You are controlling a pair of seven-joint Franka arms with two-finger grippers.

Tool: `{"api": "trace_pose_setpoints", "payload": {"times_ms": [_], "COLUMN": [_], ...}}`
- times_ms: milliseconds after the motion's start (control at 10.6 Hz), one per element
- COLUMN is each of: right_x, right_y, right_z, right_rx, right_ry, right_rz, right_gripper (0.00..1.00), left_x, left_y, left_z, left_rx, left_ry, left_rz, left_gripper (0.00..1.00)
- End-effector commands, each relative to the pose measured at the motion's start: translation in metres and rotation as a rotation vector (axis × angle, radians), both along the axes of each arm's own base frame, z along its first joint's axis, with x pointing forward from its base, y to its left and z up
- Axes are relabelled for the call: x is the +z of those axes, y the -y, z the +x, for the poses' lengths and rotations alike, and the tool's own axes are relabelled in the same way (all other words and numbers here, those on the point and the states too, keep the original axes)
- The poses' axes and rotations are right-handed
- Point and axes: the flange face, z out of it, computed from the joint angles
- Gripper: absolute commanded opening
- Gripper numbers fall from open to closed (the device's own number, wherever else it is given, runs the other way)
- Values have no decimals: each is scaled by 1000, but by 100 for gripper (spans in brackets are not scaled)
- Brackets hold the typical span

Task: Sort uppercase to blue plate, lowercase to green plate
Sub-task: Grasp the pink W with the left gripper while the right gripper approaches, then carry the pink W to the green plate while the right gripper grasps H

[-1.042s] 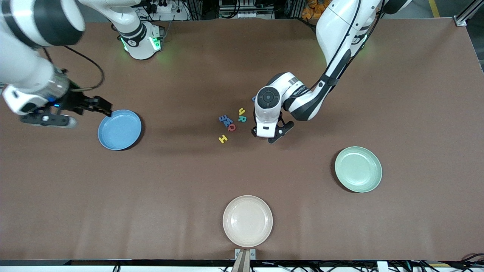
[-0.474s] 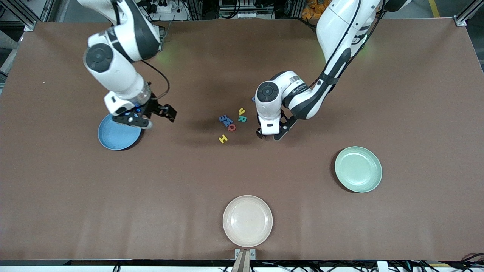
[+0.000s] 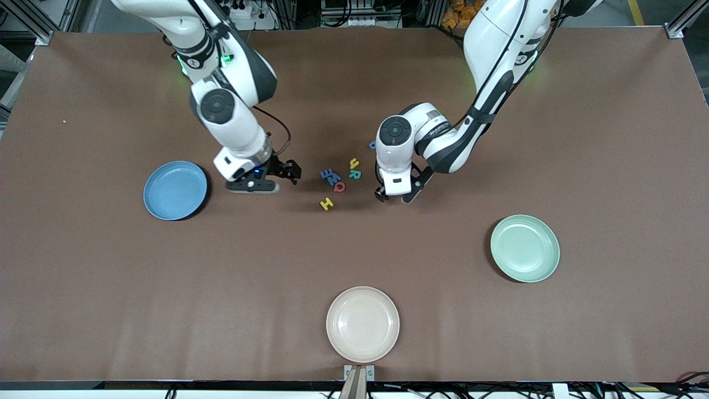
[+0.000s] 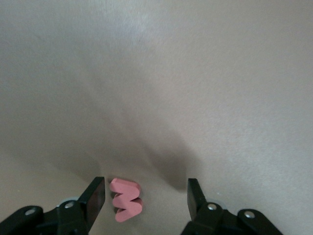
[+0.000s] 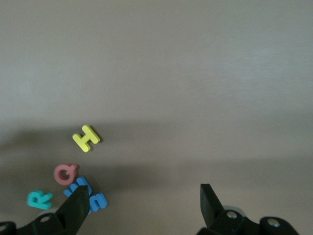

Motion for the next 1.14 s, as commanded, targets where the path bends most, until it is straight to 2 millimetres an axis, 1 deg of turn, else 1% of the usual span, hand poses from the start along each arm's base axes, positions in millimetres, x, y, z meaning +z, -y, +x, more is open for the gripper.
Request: {"api": "trace_pose_setpoints", "payload": {"times_ms": [0, 95, 189, 284, 379, 474, 568, 663, 758, 852, 947, 1042], "right_x": [-26, -31, -40, -49, -56, -62, -65, -70, -75, -79, -81, -87], "right_y": [-27, -43, -57, -71, -89, -97, -98, -94, -93, -89, -80, -79], "right_z": [13, 10, 10, 12, 8, 10, 9, 12, 15, 21, 28, 30], "right_rx": [129, 181, 198, 221, 298, 366, 389, 393, 390, 405, 429, 438], "right_ry": [31, 43, 36, 32, 35, 37, 34, 32, 48, 61, 69, 72], "right_rz": [-52, -67, -59, -49, -42, -38, -40, -40, -19, -15, -28, -25], "right_gripper": [99, 98, 98, 98, 97, 95, 90, 87, 87, 87, 87, 87], "left_x": [6, 6, 5, 5, 5, 7, 12, 23, 42, 55, 62, 72], "left_y": [-5, -5, -5, -5, -5, -5, -8, -15, -44, -61, -81, -106], "left_z": [-7, -7, -8, -7, -7, -5, 0, 9, 37, 52, 67, 83], "left_rx": [16, 16, 15, 16, 14, 16, 6, -18, -42, -89, -130, -185], "left_ry": [25, 25, 23, 24, 24, 27, 34, 51, 70, 67, 66, 69], "left_rz": [-4, -4, -2, -3, -3, -6, -8, -14, -19, -26, -13, -1], "left_gripper": [65, 61, 53, 38, 18, 0, 0, 0, 0, 0, 0, 0]}}
